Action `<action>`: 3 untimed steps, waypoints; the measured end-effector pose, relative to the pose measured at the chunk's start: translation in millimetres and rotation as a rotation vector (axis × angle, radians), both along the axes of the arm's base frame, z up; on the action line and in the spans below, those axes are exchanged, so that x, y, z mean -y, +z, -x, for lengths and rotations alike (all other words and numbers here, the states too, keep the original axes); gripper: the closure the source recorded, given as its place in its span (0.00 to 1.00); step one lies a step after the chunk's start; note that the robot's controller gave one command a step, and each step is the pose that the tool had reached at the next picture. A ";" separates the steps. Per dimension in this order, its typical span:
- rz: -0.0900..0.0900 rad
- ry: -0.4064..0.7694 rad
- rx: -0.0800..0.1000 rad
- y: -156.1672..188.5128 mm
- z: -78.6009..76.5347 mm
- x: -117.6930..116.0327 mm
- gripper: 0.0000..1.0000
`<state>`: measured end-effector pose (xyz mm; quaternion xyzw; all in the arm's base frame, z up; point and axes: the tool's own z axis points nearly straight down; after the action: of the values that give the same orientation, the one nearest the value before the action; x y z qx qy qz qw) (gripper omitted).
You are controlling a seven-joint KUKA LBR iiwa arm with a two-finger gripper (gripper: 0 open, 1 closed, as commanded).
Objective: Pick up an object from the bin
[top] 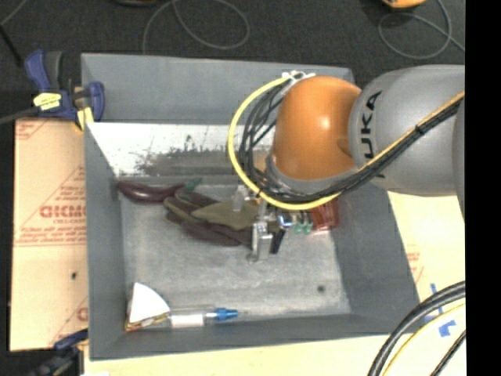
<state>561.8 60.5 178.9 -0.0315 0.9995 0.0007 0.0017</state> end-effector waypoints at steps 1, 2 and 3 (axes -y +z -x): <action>0.001 0.086 0.002 -26.1 5.7 34.4 0.00; 0.002 0.092 0.003 -37.0 -14.9 46.2 0.00; 0.000 0.001 0.006 -53.4 -19.1 45.7 0.00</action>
Offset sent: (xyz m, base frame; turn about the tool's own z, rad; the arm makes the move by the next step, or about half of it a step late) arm 0.0293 -0.0471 -0.0435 -0.0971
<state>580.9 14.8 125.5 -0.0321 0.9995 0.0008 0.0046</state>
